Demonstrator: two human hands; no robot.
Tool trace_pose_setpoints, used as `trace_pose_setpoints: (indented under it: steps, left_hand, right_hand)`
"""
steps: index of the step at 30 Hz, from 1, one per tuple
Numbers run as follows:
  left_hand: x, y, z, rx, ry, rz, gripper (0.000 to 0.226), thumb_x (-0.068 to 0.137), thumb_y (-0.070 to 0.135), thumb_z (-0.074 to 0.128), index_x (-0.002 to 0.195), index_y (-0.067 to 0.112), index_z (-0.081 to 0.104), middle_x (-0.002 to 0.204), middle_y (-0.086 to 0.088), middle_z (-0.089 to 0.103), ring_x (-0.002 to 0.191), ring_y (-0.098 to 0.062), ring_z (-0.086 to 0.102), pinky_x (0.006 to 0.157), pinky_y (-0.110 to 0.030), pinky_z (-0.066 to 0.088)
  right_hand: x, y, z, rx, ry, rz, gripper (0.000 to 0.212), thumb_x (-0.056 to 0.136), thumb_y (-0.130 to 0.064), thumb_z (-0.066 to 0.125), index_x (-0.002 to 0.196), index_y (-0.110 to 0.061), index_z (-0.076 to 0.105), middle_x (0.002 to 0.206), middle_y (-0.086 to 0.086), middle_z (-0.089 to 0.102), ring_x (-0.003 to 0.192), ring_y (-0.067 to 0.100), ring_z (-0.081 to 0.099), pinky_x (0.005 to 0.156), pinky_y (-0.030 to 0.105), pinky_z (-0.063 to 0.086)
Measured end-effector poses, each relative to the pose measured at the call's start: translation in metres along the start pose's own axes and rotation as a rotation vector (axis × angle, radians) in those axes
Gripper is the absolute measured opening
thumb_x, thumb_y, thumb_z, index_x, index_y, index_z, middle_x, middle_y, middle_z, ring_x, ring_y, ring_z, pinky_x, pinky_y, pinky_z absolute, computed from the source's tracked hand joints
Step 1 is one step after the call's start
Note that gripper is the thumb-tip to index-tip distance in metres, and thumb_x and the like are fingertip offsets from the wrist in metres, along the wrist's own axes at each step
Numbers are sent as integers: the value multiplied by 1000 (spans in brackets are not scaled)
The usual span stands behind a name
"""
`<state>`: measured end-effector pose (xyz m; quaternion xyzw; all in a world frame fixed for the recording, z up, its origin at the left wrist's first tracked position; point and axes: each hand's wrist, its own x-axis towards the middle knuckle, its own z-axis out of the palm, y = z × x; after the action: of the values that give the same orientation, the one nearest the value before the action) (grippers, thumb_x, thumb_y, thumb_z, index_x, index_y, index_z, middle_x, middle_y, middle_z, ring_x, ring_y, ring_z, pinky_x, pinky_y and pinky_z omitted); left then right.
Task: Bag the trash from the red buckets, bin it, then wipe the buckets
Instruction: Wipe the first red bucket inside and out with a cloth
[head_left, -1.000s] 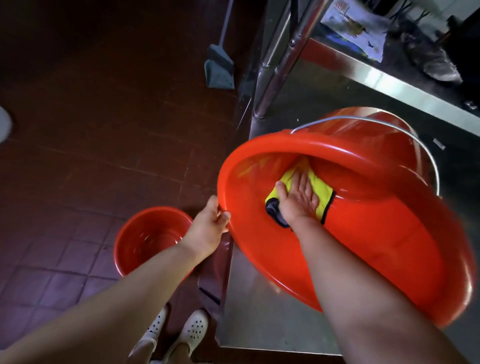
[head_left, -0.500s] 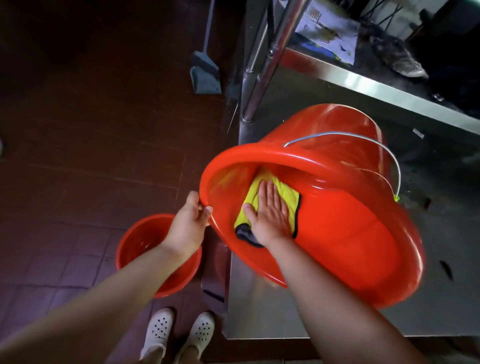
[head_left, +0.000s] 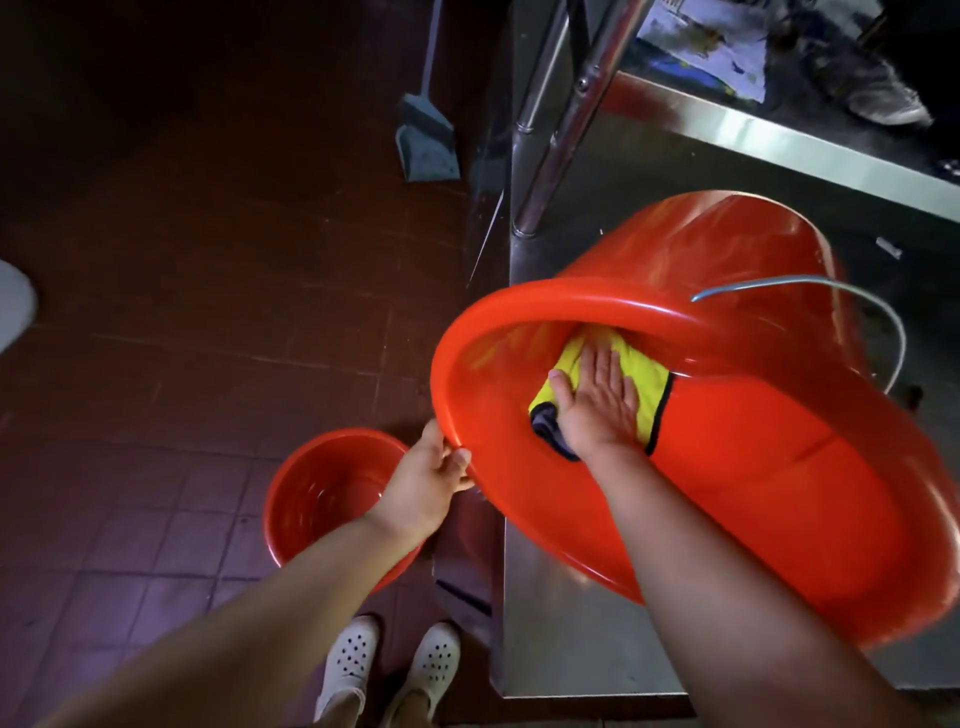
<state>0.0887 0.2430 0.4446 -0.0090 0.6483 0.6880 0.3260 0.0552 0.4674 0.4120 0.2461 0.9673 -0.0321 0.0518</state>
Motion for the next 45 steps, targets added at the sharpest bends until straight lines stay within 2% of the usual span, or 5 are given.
trace_pose_setpoints:
  steps: [11, 16, 23, 30, 45]
  left_hand:
    - [5, -9, 1, 333, 230, 157, 7, 96, 16, 50, 96, 10, 46, 72, 0, 59, 64, -3, 59, 63, -24, 46]
    - [16, 15, -18, 307, 210, 202, 14, 97, 19, 47, 99, 6, 43, 89, -16, 62, 89, -34, 64, 84, -51, 52]
    - [23, 52, -40, 402, 214, 474, 13, 96, 28, 50, 107, 22, 49, 85, 10, 62, 80, -4, 63, 75, -23, 52]
    - [25, -7, -13, 100, 12, -1, 21, 95, 4, 49, 113, 13, 42, 105, -13, 61, 92, -18, 63, 85, -37, 55]
    - [19, 9, -22, 206, 145, 219, 14, 92, 18, 56, 99, 13, 44, 88, -17, 63, 88, -33, 66, 84, -55, 52]
  right_hand:
    - [-110, -39, -2, 35, -23, -245, 76, 83, -60, 8, 146, -22, -10, 157, -1, -9, 146, 14, -5, 119, 33, 0]
    - [-38, -26, -5, 25, -19, -216, 71, 95, -47, 36, 151, -19, 2, 159, 3, 2, 146, 15, 5, 118, 33, 7]
    - [44, 12, -12, 44, -71, -85, 65, 99, -44, 30, 151, -19, 1, 160, 0, -1, 146, 11, 2, 116, 29, 2]
    - [36, -3, -15, -12, -121, -45, 66, 97, -52, 25, 151, -25, -3, 160, -4, -5, 146, 10, -3, 117, 34, 1]
    - [-44, -41, -9, 101, 19, -213, 70, 95, -52, 31, 151, -20, 4, 159, 1, 4, 146, 13, 10, 116, 29, 11]
